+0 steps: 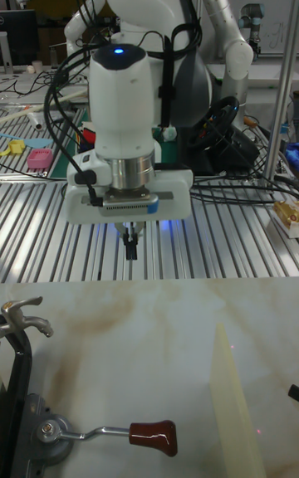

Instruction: Turn on the water tap

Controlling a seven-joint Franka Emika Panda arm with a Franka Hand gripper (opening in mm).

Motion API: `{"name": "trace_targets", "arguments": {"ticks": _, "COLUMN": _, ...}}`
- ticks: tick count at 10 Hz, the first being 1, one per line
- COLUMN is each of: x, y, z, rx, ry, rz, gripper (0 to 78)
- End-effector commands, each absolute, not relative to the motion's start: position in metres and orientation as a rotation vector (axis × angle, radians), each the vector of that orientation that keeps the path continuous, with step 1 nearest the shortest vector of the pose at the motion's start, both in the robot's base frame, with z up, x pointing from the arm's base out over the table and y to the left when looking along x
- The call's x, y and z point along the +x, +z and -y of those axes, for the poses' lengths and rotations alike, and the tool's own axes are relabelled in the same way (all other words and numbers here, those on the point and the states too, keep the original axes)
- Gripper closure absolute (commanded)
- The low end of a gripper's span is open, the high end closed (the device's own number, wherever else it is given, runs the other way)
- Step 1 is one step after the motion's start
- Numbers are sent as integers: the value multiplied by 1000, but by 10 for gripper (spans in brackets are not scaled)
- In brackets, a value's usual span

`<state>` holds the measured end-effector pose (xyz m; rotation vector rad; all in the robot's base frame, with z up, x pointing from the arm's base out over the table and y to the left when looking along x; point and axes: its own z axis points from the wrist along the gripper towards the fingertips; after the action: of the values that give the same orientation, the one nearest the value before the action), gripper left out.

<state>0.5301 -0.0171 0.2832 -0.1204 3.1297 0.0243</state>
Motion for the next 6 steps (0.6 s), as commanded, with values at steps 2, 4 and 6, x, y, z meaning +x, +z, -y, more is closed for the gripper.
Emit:
{"name": "trace_targets", "arguments": {"ticks": 2, "x": 538, "y": 282, "z": 21, "rx": -109, "ry": 6, "rz": -3139, "gripper": 776}}
{"name": "trace_targets", "arguments": {"ticks": 4, "x": 543, "y": 276, "z": 22, "rx": -124, "ry": 6, "rz": -3139, "gripper": 776}}
{"name": "trace_targets", "arguments": {"ticks": 6, "x": 545, "y": 269, "z": 22, "rx": -139, "ry": 4, "rz": -3139, "gripper": 776}}
